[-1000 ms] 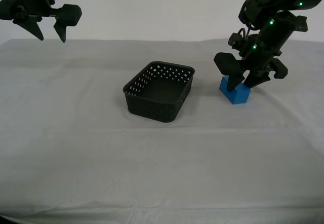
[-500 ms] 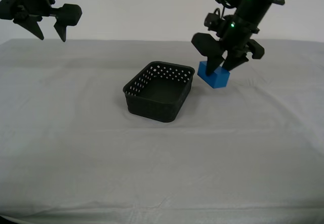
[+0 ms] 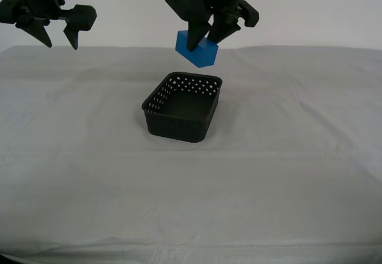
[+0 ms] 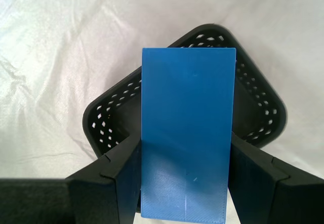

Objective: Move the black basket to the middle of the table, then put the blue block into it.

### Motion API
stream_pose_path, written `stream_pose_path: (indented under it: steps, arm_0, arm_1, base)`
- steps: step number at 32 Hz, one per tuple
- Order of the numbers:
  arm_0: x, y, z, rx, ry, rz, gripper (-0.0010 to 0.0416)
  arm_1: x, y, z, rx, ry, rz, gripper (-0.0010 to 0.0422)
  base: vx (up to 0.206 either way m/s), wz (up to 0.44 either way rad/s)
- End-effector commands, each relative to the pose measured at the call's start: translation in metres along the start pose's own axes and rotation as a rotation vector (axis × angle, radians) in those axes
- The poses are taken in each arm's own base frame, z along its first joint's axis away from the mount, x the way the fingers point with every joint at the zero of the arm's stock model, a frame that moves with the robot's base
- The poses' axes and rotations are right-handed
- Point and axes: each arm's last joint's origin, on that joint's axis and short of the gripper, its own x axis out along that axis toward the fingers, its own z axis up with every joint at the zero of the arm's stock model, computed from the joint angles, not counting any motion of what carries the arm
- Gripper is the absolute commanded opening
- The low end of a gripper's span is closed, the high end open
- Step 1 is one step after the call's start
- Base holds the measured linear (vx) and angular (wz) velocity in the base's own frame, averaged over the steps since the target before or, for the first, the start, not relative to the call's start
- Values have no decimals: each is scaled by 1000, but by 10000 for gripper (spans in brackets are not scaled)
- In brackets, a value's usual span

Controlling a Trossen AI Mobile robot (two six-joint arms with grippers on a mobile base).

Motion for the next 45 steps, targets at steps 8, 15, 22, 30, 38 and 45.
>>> stream_pose_path:
  steps: [8, 15, 22, 30, 38, 45]
  arm_0:
    - [3, 2, -1, -2, -19, 10, 65]
    - [3, 4, -1, -5, -14, 65, 292]
    - [3, 5, -2, -6, -7, 66, 369]
    - [3, 5, -2, -5, -7, 66, 320]
    - [3, 6, -1, -6, -10, 67, 319]
    - [3, 6, -1, -6, -10, 67, 322]
  arm_1:
    - [1, 0, -1, 5, 0, -2, 279]
    - [1, 0, -1, 5, -1, -3, 279]
    - [1, 0, 0, 4, -8, -2, 279]
    - [1, 0, 0, 5, -8, -2, 279]
    - [1, 0, 0, 4, -9, -2, 279]
    - [1, 0, 0, 4, -9, -2, 279]
  base:
    - [0, 0]
    - [0, 0]
    - [0, 0]
    - [0, 0]
    - [0, 0]
    - [0, 0]
